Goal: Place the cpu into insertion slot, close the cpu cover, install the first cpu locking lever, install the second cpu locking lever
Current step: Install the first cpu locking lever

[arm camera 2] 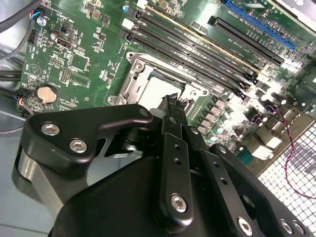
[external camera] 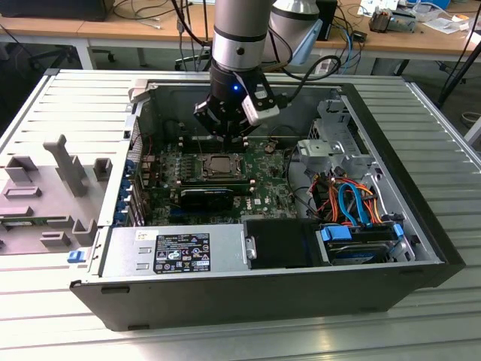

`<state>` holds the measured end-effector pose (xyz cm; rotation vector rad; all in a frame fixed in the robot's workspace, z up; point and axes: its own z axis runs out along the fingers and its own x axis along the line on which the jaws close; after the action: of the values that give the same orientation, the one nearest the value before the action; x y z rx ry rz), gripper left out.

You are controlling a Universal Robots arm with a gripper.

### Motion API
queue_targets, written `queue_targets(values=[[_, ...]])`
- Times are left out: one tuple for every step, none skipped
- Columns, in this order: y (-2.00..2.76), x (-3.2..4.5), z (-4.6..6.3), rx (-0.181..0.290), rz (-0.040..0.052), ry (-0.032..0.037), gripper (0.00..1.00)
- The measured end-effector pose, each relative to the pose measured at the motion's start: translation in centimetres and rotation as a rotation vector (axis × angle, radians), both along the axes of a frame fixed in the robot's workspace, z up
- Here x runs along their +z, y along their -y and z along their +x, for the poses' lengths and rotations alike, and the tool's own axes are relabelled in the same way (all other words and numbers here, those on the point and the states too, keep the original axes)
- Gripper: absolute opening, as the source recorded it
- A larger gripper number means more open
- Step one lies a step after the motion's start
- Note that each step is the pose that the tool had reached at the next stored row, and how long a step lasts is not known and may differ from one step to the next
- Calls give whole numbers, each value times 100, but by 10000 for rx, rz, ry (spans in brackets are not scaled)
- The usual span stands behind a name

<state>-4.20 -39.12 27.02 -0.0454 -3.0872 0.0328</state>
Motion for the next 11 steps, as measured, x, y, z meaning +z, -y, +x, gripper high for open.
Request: queue_targets(values=[[0,0,0,23,0,0,11],[0,0,0,41,0,0,11],[0,0,0,71,0,0,11],[0,0,0,92,0,0,11],[0,0,0,104,-1,0,11],[0,0,0,134,0,0,11],[0,0,0,153,0,0,11],[0,0,0,179,0,0,11],[0,0,0,197,0,0,11],[0,0,0,221,0,0,11],[0,0,0,240,0,0,11]])
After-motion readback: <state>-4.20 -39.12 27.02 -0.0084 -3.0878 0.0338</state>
